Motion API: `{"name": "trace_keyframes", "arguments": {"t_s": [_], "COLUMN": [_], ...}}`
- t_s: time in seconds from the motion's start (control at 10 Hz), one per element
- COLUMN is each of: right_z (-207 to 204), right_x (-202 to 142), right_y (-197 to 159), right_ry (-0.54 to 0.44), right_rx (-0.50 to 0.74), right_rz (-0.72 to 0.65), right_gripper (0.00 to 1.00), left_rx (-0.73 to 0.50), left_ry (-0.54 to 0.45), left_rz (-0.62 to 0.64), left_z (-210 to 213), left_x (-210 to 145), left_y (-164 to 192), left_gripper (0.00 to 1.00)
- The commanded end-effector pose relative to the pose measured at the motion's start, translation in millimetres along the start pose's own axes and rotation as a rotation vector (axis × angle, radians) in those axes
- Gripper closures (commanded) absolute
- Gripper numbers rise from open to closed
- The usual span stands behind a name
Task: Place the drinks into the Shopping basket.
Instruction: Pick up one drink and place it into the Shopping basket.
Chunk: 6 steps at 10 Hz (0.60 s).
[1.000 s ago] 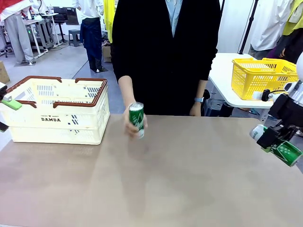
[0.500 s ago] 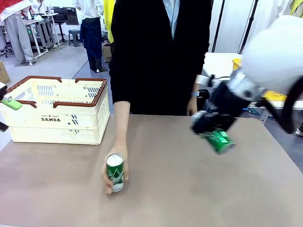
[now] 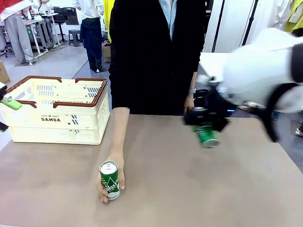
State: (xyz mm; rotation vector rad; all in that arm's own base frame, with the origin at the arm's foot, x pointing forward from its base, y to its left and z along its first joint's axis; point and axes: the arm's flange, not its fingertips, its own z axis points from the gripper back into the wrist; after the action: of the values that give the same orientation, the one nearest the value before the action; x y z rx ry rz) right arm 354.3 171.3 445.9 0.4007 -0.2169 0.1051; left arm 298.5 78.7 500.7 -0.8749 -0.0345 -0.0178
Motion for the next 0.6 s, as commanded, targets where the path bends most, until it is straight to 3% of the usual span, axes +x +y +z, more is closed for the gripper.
{"name": "trace_keyframes", "arguments": {"t_s": [0.0, 0.2, 0.5], "right_z": [68.4, 81.9, 76.3], "right_x": [-57.1, -100.4, -114.8], "right_y": [-94.6, -159.9, -181.5], "right_ry": [-0.061, -0.061, -0.072], "right_rx": [-0.061, 0.006, 0.053], "right_rz": [-0.239, -0.479, -0.571], "right_gripper": [1.0, 1.0, 1.0], "left_rx": [-0.012, -0.012, -0.012], "left_ry": [0.0, 0.0, 0.0], "left_rz": [0.0, 0.0, 0.0], "left_z": [0.0, 0.0, 0.0], "left_x": [-2.2, -2.2, -2.2], "left_y": [-0.8, -0.8, -0.8], "left_gripper": [0.0, 0.0, 0.0]}}
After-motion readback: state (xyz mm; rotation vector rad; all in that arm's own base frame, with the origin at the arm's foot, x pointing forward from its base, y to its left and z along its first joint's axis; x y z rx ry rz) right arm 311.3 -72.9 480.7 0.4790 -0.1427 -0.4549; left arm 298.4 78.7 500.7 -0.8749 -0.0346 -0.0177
